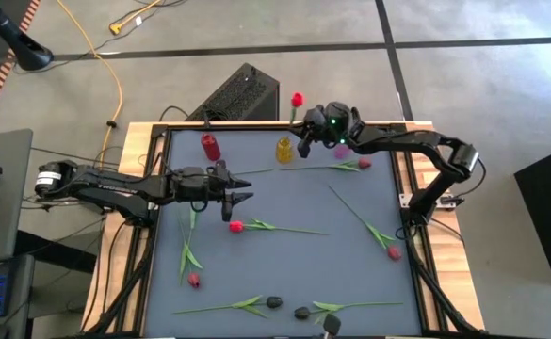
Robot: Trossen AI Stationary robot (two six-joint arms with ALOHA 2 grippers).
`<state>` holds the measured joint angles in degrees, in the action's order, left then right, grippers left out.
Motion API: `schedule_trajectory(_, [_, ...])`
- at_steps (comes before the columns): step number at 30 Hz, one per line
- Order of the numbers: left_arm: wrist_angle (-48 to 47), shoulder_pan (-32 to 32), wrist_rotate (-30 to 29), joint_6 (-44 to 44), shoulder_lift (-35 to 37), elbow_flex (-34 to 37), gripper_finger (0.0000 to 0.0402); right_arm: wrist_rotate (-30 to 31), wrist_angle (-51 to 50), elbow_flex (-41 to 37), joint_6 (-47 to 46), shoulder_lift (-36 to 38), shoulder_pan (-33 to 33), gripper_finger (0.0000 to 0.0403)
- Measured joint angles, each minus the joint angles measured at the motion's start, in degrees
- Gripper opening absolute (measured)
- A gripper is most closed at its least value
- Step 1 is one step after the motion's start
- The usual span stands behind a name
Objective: Sort flowers into vase by color
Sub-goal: Put the right red tulip into the yellow vase
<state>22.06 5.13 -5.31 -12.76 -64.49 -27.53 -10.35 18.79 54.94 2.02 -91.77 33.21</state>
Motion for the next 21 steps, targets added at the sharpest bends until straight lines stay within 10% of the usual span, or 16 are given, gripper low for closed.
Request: schedule_trajectory(21, [-0.7, 0.0, 0.0, -0.2, 0.0, 0.0, 0.0155, 0.2, -25.5, 4.5, 2.1, 7.4, 2.0, 0.0271])
